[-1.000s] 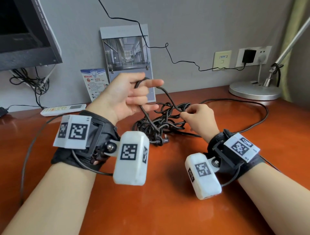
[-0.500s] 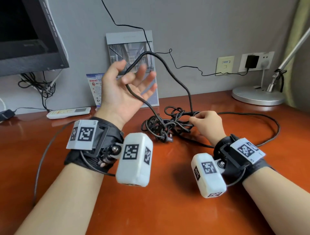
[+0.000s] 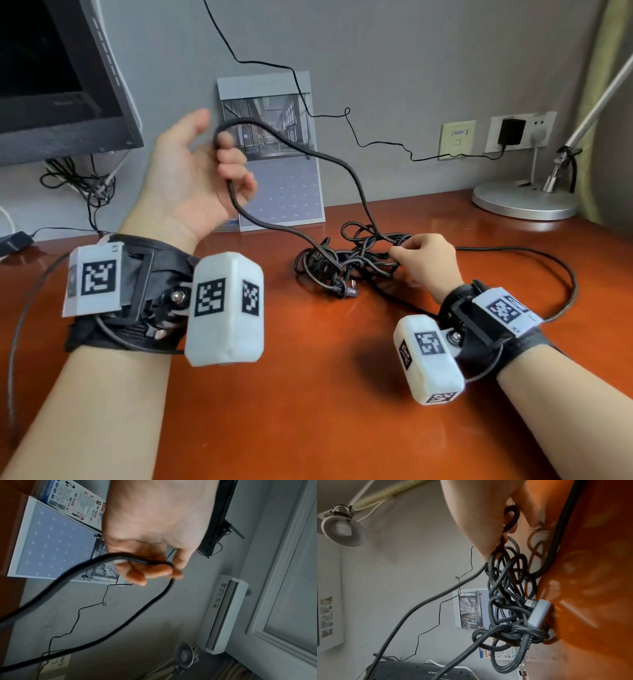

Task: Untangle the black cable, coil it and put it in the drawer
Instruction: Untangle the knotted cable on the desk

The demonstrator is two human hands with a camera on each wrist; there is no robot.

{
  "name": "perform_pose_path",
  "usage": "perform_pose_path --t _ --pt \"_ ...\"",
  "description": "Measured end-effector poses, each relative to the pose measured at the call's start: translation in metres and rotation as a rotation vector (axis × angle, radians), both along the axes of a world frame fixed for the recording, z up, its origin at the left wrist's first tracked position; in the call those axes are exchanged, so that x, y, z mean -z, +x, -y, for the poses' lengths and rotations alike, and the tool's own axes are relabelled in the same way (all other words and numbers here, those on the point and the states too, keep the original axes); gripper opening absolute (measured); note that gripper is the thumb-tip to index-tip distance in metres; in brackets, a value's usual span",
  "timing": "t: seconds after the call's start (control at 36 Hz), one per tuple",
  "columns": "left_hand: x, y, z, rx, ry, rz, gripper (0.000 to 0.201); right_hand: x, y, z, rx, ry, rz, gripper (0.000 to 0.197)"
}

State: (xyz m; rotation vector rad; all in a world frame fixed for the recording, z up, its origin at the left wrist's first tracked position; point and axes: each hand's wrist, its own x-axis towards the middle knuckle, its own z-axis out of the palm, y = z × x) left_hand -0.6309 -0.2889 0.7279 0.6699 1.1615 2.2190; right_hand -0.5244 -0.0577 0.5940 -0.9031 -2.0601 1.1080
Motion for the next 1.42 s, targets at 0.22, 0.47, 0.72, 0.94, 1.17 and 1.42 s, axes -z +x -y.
perform_pose_path --t 0.22,0.47,0.72,0.94,1.17,1.42 --pt "-0.007 -0.006 0.02 0.148 -0.145 -0.182 0.025 0.001 0.001 -0.002 0.003 -0.009 0.004 0.014" --pt "0.009 -0.035 0.039 0.523 -0.026 0.03 0.054 0.003 0.003 -0.011 0.037 -0.025 0.022 0.017" --pt "-0.007 -0.02 0.037 0.311 -0.062 -0.109 0.025 0.003 0.003 -0.019 0.058 -0.032 0.04 0.015" --pt "-0.014 -0.017 0.04 0.1 0.018 -0.107 0.014 0.004 0.0 -0.023 0.072 -0.044 0.051 0.014" --pt "-0.011 -0.018 0.037 -0.024 0.082 -0.074 0.014 0.003 0.003 -0.021 0.086 -0.055 0.048 0.022" --pt "-0.008 -0.031 0.04 -0.53 0.096 0.016 0.028 -0.001 0.007 -0.014 0.124 -0.086 0.022 0.022"
